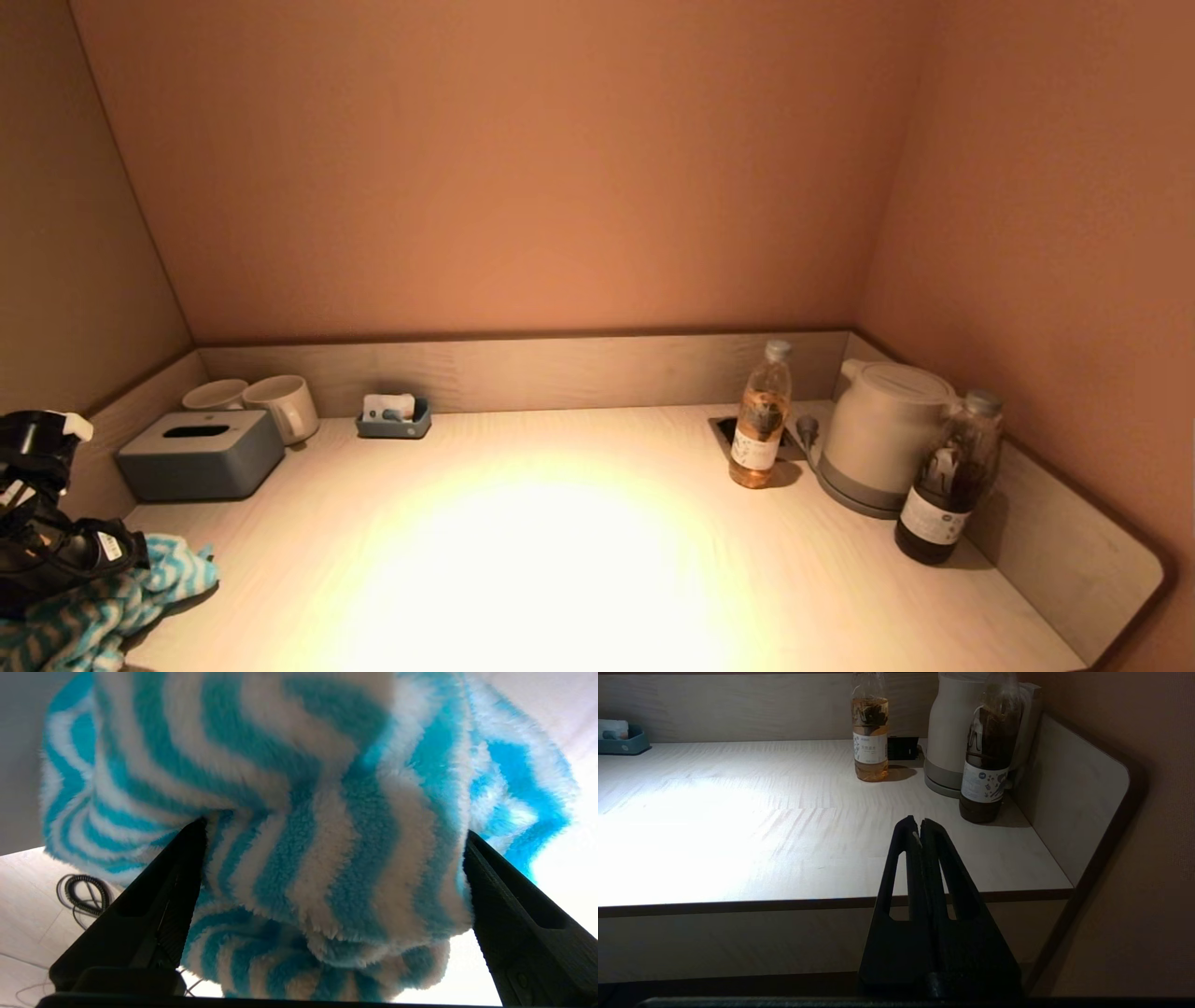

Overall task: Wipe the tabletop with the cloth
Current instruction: Pick up the tablecloth

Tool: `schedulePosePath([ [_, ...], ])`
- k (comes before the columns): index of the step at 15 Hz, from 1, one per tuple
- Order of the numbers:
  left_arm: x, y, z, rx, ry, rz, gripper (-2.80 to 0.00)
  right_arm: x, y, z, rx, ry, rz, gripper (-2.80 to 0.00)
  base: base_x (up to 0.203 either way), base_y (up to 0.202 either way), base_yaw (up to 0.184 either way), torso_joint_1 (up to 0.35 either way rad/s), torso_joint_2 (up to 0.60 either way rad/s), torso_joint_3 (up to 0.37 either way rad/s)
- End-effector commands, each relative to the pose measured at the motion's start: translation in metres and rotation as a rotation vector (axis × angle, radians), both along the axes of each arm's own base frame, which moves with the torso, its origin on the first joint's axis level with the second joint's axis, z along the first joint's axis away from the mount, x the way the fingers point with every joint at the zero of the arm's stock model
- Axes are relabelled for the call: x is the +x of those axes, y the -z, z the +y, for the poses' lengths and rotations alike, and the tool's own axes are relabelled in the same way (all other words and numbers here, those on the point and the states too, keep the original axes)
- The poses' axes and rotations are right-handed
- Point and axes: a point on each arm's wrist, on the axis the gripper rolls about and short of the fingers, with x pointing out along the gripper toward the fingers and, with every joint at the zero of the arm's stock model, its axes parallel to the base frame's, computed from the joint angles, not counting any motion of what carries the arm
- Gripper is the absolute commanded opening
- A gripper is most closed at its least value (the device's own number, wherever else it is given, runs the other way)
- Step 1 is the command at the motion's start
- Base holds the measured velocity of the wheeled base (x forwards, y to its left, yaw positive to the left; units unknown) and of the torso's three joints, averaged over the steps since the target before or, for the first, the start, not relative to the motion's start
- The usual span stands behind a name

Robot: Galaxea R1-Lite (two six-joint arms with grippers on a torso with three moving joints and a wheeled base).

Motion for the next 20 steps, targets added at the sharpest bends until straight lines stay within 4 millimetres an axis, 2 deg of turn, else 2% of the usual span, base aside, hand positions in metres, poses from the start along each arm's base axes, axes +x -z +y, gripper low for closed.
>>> schedulePosePath([
  [1, 0.001, 0.010, 0.001, -0.011, -0.004, 0.026, 0.00, 0.000, 0.000, 0.000, 0.000, -0.001, -0.001, -2.80, 0.000, 0.000, 0.000, 0.000, 0.00, 0.000],
  [6, 0.007, 0.024, 0.003, -0.052, 0.007, 0.048, 0.00, 0.000, 0.000, 0.000, 0.000, -0.001, 0.001, -2.80, 0.000, 0.000, 0.000, 0.000, 0.00, 0.000],
  [9, 0.010, 0.026, 0.004, -0.034, 0.008, 0.005, 0.00, 0.000, 0.000, 0.000, 0.000, -0.001, 0.002, -2.80, 0.000, 0.000, 0.000, 0.000, 0.00, 0.000],
  [10, 0.009, 0.025, 0.003, -0.028, 0.008, -0.009, -2.80, 0.000, 0.000, 0.000, 0.000, -0.001, 0.000, -2.80, 0.000, 0.000, 0.000, 0.000, 0.00, 0.000],
  [20, 0.012, 0.039, 0.004, -0.043, 0.009, 0.018, -2.80, 0.000, 0.000, 0.000, 0.000, -0.001, -0.001, -2.80, 0.000, 0.000, 0.000, 0.000, 0.00, 0.000],
])
